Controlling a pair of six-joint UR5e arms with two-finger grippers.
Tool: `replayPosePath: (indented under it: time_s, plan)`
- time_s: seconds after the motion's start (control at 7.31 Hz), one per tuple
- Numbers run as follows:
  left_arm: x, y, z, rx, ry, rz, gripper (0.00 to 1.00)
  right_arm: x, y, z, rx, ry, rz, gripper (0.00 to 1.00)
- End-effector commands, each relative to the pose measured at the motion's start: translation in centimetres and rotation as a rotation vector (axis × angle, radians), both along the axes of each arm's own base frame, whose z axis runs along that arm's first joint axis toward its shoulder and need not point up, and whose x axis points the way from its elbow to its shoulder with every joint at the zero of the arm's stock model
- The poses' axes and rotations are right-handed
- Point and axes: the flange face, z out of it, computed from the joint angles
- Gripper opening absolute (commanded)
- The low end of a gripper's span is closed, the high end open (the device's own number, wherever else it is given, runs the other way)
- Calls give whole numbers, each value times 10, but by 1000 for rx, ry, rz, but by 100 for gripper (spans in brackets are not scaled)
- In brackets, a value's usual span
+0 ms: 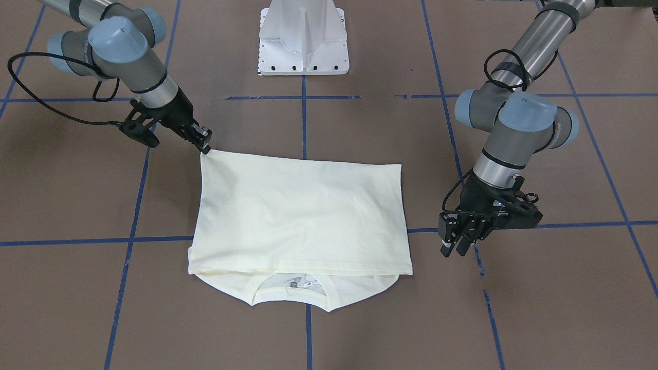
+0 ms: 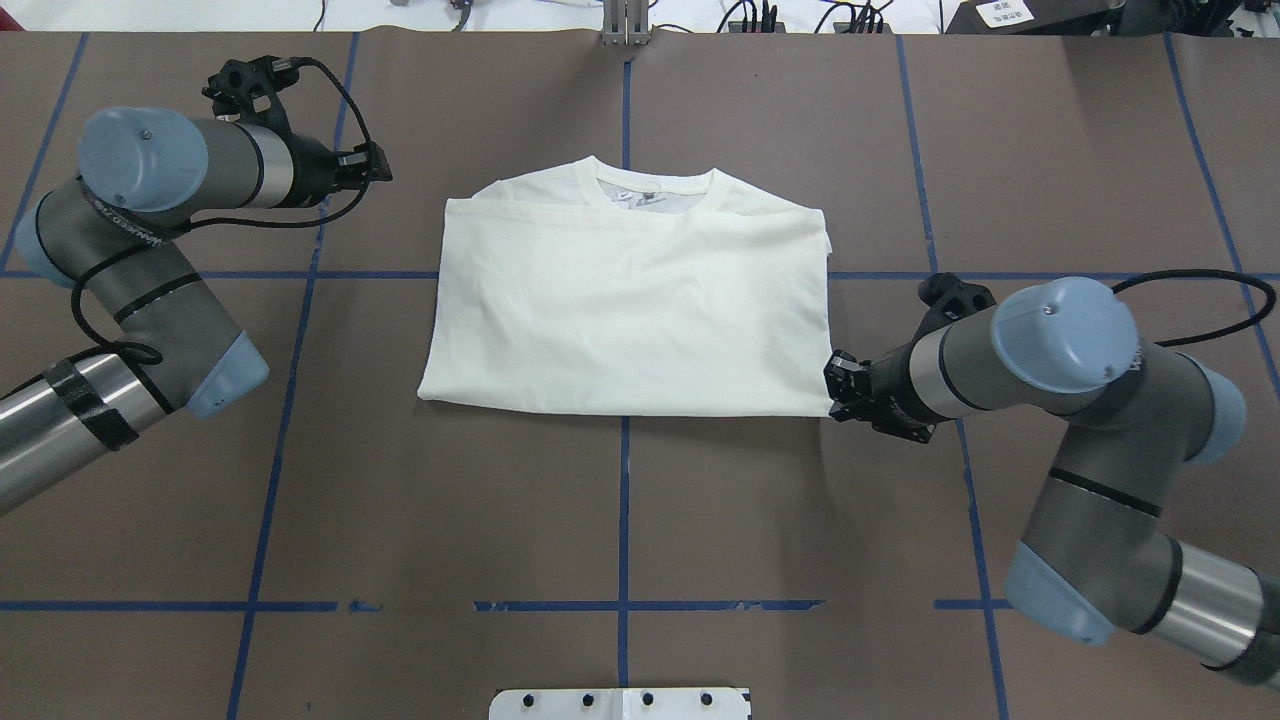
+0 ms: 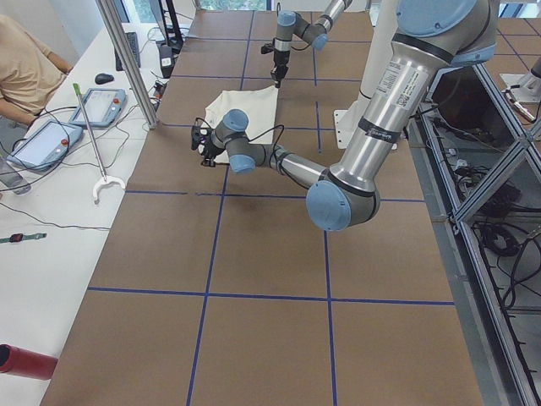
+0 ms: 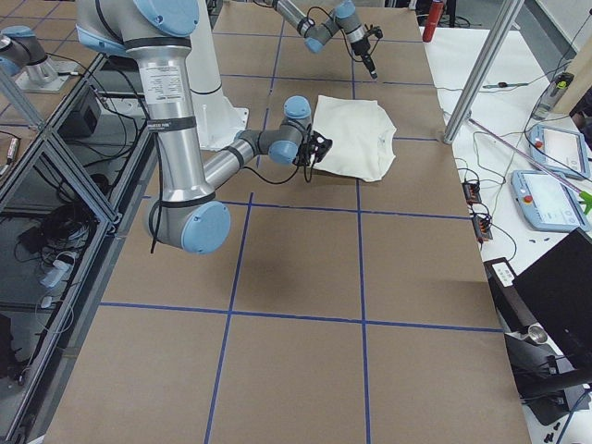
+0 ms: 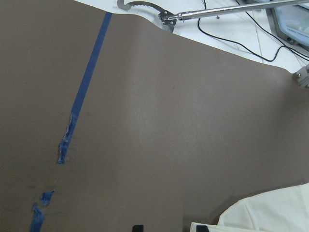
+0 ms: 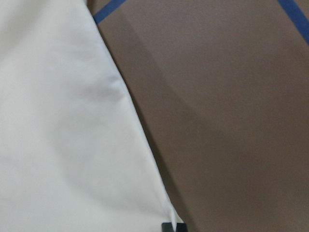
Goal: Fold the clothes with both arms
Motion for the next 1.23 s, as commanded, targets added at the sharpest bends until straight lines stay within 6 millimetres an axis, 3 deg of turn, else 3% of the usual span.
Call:
replayPosePath:
  time_s: [0.0,0.14,0.27,0.41,0.55,0.68,0.82,1.09]
  plan:
    - [-15,22,-25,43,46,9,49,60,101,-31,-41,-94,-211,0]
    - [-18,43,-43,46,101,85,54,62,141,-49,-46,-132,-319,0]
    - [-16,63,-51,17,155,228,54,35,192,-56,-118,-133,-419,0]
    - [-24,82,-80,-5,230,288,58,15,231,-51,-112,-110,-475,45]
    - [-27,96,-96,-112,323,277,84,-4,246,-38,-64,-69,-430,99]
    - [3,127,-107,-195,370,318,87,-16,243,-25,-16,-33,-356,100]
    - [32,152,-110,-278,400,328,88,-15,230,-25,13,-27,-289,100]
    - [93,202,-100,-412,367,323,87,13,146,-40,38,-58,-80,100]
